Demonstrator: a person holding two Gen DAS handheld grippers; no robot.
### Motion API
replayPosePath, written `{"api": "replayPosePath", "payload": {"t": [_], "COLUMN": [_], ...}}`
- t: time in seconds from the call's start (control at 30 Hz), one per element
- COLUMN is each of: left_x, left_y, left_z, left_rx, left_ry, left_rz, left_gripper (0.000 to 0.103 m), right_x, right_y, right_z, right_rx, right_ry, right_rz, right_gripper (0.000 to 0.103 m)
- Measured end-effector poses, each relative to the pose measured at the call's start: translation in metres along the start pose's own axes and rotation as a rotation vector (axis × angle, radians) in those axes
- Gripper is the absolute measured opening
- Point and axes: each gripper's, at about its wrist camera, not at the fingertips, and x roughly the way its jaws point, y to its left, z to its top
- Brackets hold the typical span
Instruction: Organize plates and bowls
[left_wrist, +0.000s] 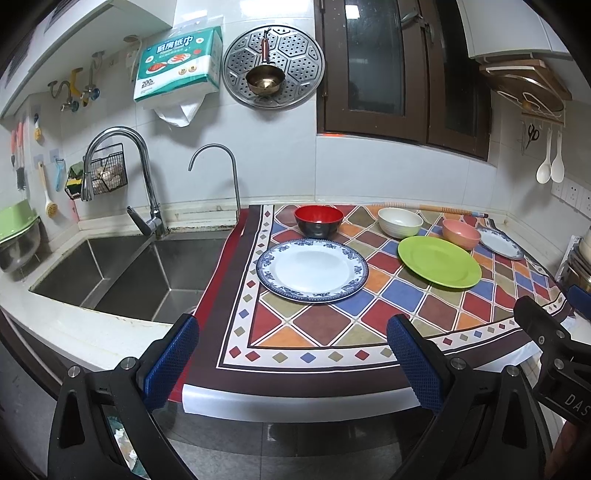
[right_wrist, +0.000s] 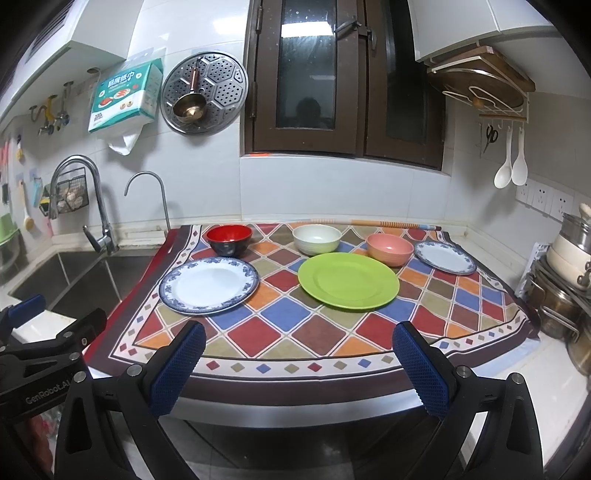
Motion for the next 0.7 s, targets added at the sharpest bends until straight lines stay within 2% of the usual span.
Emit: {"api": "replayPosePath", "payload": {"t": [0.23,0.7], "left_x": [0.003,0.016], "left_y": [0.008,0.035], "left_z": [0.001,-0.002], "left_rx": [-0.005,-0.029], "left_ry": [0.002,0.046], "left_rz": [0.000,0.028], "left_gripper": [0.103,0.103], "right_x": [0.000,0.010], "right_y": [0.001,0.032], "right_z": [0.000,0.000], "right_rx": [-0.002,-0.023], "right_ry": [-0.002,0.023], "right_rz": [0.000,0.027], "right_gripper": [0.102,0.102]}}
